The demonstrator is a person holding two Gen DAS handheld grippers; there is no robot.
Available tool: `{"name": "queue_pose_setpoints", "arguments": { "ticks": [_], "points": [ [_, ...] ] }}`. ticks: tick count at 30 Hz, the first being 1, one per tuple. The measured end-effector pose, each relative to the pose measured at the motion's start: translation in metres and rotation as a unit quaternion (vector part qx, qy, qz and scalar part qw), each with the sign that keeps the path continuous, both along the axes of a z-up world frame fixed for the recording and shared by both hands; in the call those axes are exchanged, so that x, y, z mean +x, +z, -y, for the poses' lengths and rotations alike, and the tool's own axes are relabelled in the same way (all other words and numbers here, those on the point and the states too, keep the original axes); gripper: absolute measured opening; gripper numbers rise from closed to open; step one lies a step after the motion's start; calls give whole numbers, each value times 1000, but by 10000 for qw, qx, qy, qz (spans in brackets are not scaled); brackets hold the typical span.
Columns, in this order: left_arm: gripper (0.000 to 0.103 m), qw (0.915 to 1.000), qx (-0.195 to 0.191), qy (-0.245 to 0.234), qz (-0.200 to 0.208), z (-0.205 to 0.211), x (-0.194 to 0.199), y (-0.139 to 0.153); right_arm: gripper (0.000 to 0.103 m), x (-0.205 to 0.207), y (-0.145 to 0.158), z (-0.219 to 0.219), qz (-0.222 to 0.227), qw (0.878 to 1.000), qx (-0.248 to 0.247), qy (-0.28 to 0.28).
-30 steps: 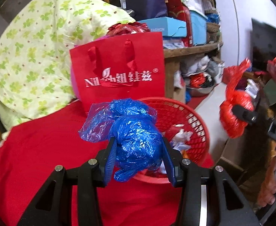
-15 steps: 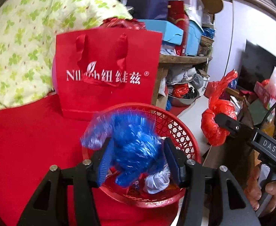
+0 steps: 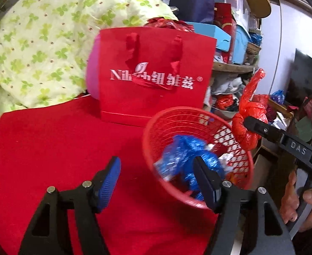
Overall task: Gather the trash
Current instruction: 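Open both tools over the red mesh basket to drop the bags, then pull both open tools back from the basket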
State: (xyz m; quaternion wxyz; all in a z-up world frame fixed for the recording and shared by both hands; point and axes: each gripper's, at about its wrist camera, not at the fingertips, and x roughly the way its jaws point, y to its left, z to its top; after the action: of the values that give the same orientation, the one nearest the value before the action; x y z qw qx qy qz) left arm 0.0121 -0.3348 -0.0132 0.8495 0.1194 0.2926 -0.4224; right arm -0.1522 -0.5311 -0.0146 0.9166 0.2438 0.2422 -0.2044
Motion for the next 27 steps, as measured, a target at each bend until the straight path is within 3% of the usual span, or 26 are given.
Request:
{"name": "queue_pose_setpoints", "arguments": {
  "ticks": [8, 16, 27],
  "points": [
    [72, 9962, 287, 577, 584, -46, 2, 7, 46, 27, 7, -13, -232, 9992, -337, 41],
    [80, 9909, 227, 1113, 724, -81, 10, 22, 54, 40, 12, -26, -446, 9972, -595, -50],
    [85, 9878, 183, 1322, 808, -98, 8, 30, 54, 47, 22, -48, -436, 9955, -836, 50]
  ]
}}
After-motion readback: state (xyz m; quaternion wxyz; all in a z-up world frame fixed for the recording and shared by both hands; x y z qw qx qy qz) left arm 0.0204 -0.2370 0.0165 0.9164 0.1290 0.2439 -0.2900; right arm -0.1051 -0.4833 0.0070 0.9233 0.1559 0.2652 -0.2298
